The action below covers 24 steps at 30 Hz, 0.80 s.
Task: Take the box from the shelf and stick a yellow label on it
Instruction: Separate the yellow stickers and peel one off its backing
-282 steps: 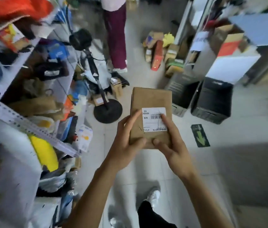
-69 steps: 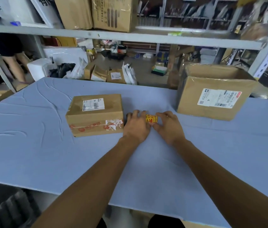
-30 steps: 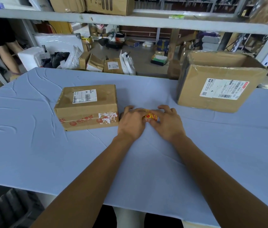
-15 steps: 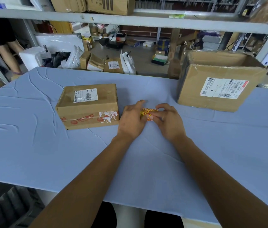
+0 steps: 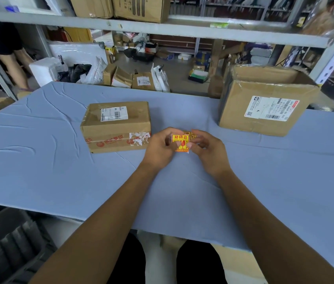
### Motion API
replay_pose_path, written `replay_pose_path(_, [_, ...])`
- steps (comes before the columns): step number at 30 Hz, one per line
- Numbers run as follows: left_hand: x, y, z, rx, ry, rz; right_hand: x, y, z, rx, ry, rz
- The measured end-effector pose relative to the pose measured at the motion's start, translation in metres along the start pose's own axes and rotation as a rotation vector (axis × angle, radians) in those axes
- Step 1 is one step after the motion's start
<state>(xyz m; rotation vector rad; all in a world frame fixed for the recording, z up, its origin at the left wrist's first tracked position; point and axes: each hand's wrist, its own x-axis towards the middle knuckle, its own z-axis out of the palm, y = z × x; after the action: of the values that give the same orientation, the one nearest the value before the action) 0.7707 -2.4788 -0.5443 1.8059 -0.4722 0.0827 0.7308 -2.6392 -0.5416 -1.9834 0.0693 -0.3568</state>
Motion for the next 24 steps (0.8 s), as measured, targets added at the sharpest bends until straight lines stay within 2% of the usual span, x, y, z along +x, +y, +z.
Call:
replay_pose_path(3, [-0.022,0.004,-0.006,-0.128,-0.064,-0.031,-0.019,-0.009,0.009,0.064,-0.047,0.017])
replay_pose_path(14, [-0.089,0.010,-0.027,-0.045,0.240,-0.130,-0.075,-0.032,0.033,-0.034,-0.074,0.022])
replay_pose_path(24, [-0.094,0.018,-0.025,0.104,0.312,-0.142,-0.083,-0.034,0.032,-0.050,-0.056,-0.013])
